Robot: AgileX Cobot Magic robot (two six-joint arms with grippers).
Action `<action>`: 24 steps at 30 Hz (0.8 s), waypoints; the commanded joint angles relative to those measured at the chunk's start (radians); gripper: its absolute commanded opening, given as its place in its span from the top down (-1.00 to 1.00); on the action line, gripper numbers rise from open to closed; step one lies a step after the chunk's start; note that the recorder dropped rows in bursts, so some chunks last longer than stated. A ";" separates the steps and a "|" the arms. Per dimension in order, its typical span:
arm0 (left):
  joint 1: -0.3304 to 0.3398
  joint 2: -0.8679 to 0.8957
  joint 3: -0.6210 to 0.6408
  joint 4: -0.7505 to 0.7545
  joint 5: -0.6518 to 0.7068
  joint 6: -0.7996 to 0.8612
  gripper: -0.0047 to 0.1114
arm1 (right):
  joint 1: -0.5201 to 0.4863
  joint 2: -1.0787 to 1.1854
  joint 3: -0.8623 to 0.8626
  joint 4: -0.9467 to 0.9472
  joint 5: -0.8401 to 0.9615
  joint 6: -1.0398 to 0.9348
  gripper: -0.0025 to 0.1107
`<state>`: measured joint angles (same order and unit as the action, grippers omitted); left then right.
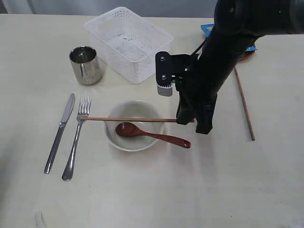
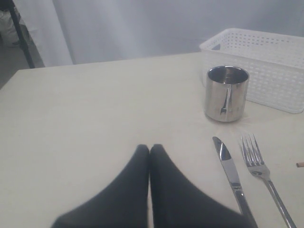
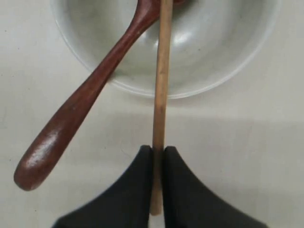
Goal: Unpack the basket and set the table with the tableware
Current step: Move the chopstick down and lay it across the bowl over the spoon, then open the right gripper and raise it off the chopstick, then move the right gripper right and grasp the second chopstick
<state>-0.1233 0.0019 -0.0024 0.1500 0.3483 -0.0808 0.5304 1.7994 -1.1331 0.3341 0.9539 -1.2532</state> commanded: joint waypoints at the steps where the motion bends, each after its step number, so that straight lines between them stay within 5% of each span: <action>1: -0.005 -0.002 0.002 -0.002 -0.001 -0.002 0.92 | 0.001 -0.001 0.002 0.007 0.019 0.008 0.96; 10: -0.005 -0.002 0.002 -0.002 -0.001 -0.002 0.92 | 0.001 -0.001 0.002 0.005 -0.003 0.057 0.30; 20: -0.005 -0.002 0.002 -0.002 -0.001 -0.002 0.92 | -0.001 -0.115 -0.019 -0.021 -0.056 0.083 0.30; 24: -0.005 -0.002 0.002 -0.002 -0.001 -0.002 0.92 | -0.022 -0.155 -0.019 -0.179 -0.184 0.323 0.30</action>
<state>-0.1233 0.0019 -0.0024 0.1500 0.3483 -0.0808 0.5304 1.6658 -1.1450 0.2678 0.8444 -1.0941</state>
